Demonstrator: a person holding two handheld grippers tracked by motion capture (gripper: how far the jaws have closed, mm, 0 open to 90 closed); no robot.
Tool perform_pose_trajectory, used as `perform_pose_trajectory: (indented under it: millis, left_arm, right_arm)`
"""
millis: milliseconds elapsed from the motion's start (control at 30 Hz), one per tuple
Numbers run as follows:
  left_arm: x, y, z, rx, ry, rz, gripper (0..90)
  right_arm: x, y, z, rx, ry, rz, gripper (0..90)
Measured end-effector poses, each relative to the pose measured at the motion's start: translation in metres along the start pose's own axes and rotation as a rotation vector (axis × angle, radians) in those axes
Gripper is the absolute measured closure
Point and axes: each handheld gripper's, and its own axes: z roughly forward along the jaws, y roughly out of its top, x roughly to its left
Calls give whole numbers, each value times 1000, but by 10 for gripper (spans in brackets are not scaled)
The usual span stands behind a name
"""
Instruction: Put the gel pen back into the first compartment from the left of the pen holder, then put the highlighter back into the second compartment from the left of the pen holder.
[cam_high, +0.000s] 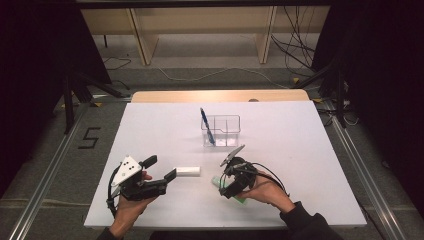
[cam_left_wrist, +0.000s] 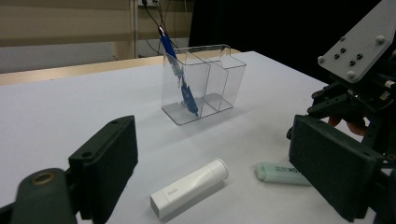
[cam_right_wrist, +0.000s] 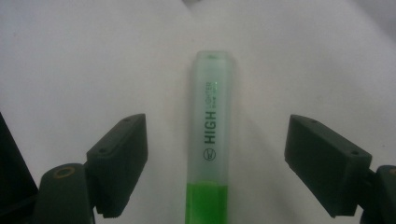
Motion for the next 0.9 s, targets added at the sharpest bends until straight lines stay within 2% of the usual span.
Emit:
perform_pose_trajectory:
  millis: [533, 900]
  left_arm:
    - [0, 0, 0, 1, -2, 4, 150]
    - [-2, 0, 1, 4, -7, 9, 150]
  right_arm:
    - [0, -2, 9, 67, -5, -28, 262]
    - [0, -3, 10, 97, -1, -43, 330]
